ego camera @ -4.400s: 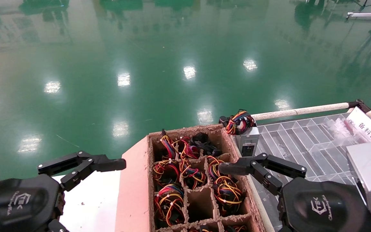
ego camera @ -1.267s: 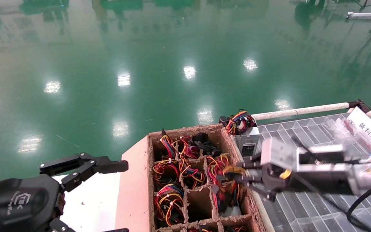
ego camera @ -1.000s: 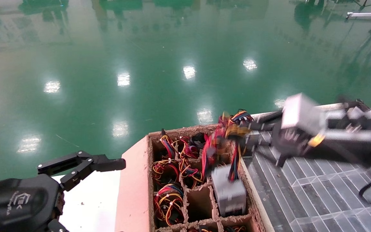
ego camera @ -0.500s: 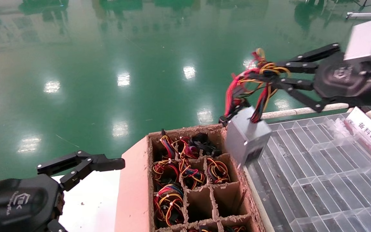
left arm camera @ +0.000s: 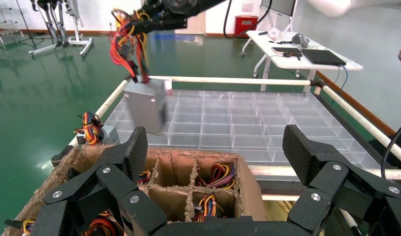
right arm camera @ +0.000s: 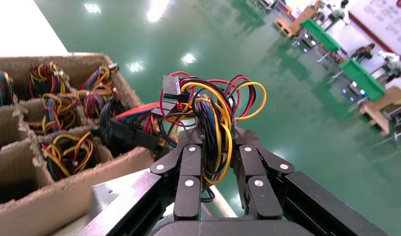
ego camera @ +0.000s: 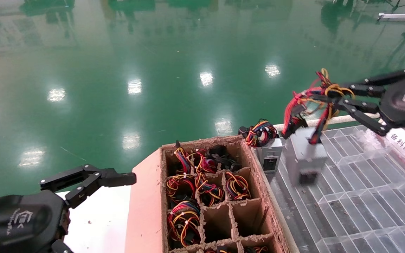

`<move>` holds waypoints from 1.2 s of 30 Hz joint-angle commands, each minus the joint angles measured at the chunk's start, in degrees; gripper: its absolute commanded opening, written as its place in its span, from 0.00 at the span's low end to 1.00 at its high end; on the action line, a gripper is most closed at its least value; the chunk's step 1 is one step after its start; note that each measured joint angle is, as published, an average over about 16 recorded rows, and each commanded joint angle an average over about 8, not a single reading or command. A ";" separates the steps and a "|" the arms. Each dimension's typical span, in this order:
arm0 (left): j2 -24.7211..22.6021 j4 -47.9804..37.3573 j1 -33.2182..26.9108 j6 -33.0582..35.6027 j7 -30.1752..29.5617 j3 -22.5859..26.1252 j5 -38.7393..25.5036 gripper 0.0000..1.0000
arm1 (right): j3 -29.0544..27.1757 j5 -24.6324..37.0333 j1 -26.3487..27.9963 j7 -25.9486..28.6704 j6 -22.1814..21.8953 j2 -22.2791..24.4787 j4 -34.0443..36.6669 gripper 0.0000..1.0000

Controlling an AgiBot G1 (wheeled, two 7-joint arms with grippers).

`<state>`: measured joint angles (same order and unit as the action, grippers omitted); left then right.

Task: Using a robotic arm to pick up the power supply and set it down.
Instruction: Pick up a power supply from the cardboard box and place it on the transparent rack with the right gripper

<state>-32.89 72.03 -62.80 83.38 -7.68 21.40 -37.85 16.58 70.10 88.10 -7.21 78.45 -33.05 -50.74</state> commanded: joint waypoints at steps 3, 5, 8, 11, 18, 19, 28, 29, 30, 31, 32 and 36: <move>0.00 0.00 0.00 0.00 0.00 0.00 0.00 1.00 | -0.08 -0.24 -1.62 -1.67 0.01 0.05 2.79 0.00; 0.00 0.00 0.00 0.00 0.00 0.00 0.00 1.00 | 0.00 -0.33 -2.35 -2.31 0.03 -0.28 4.17 0.00; 0.00 0.00 0.00 0.00 0.00 0.00 0.00 1.00 | 0.17 -0.44 -3.20 -3.34 0.17 -0.93 6.24 0.00; 0.00 0.00 0.00 0.00 0.00 0.00 0.00 1.00 | 0.41 -0.33 -3.42 -4.32 0.34 -1.72 8.09 0.00; 0.00 0.00 0.00 0.00 0.00 0.01 0.00 1.00 | 2.23 1.84 -1.52 -6.03 0.81 -5.03 12.64 0.00; 0.00 0.00 0.00 0.00 0.00 0.01 0.00 1.00 | 2.58 2.31 -1.00 -6.31 0.84 -5.66 13.42 0.00; 0.00 0.00 0.00 0.00 0.00 0.01 0.01 1.00 | 4.79 5.14 3.61 -9.98 1.15 -11.42 21.74 0.00; 0.00 0.00 0.00 0.00 0.00 0.01 0.01 1.00 | 4.92 5.28 3.99 -10.50 1.22 -11.94 22.72 0.00; 0.00 0.00 0.00 0.00 0.00 0.01 0.01 1.00 | 5.02 5.39 4.32 -11.01 1.28 -12.38 23.67 0.00; 0.00 0.00 0.00 0.00 0.01 0.01 0.01 1.00 | 5.09 5.47 4.64 -11.55 1.31 -12.78 24.66 0.00; 0.00 0.00 0.00 0.00 0.01 0.01 0.01 1.00 | 5.14 5.54 4.93 -12.11 1.33 -13.12 25.64 0.00; 0.00 0.00 0.00 0.00 0.01 0.01 0.01 1.00 | 5.02 5.39 5.69 -14.33 1.35 -13.99 29.53 0.00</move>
<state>-32.88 72.03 -62.80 83.38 -7.67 21.41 -37.85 21.48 75.33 93.53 -21.54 79.84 -46.81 -21.27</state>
